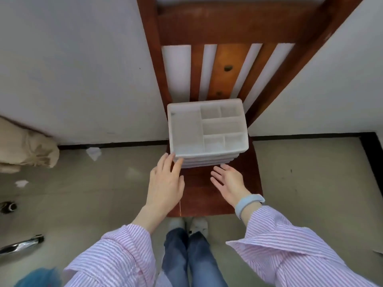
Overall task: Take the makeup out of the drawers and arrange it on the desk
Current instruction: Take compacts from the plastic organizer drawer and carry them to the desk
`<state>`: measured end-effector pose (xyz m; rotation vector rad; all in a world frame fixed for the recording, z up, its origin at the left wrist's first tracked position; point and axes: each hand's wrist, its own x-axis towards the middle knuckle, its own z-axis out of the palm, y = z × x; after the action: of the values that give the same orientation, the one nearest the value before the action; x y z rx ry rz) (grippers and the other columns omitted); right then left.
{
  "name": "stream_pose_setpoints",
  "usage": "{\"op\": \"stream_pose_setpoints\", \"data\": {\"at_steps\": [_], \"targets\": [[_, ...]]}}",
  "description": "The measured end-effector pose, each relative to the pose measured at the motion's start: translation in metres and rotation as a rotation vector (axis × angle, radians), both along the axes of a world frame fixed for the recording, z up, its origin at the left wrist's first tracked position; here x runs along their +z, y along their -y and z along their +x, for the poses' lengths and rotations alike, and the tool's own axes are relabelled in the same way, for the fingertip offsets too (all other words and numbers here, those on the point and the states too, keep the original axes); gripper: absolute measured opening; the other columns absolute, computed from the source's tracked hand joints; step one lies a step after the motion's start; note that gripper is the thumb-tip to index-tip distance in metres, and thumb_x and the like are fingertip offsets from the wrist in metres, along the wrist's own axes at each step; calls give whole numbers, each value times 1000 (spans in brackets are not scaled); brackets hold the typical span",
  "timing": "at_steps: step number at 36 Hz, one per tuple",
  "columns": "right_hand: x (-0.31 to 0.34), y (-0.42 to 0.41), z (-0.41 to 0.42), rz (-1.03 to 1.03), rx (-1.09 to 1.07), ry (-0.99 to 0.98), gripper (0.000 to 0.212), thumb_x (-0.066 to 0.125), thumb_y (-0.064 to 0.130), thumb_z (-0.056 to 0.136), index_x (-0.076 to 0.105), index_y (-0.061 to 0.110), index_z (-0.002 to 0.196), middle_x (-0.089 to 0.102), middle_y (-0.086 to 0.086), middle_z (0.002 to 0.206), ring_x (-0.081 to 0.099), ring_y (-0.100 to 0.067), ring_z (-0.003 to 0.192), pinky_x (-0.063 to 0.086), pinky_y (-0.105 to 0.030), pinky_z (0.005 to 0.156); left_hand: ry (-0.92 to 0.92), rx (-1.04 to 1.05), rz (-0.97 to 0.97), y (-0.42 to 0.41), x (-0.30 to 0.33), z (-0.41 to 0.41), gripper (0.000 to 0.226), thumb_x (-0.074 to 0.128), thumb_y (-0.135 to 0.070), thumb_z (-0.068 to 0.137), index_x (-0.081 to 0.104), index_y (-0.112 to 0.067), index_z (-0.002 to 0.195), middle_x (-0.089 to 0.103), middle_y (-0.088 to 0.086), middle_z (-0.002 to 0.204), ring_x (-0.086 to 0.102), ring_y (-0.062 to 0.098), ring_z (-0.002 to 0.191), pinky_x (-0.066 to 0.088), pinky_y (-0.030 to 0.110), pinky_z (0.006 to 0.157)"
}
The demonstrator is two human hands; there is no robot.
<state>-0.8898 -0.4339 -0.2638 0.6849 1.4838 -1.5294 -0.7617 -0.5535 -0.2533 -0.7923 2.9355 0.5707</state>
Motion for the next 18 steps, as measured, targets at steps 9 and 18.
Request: {"op": "stream_pose_setpoints", "data": {"at_steps": [9,18], "targets": [[-50,44,-16,-182,-310,233,32,23,-11,87,51,5,92,55,-13,93,52,-29,109,40,-43,92,27,-108,-91,9,-47,-4,62,64,-12,79,40,-7,135,42,14,142,29,37,135,39,53,96],[-59,14,13,-207,-332,275,32,26,-9,88,55,4,91,59,-17,99,51,-31,115,40,-40,97,-24,-74,-25,15,-46,0,49,37,-26,90,44,-8,135,39,12,145,24,34,138,35,51,101]]}}
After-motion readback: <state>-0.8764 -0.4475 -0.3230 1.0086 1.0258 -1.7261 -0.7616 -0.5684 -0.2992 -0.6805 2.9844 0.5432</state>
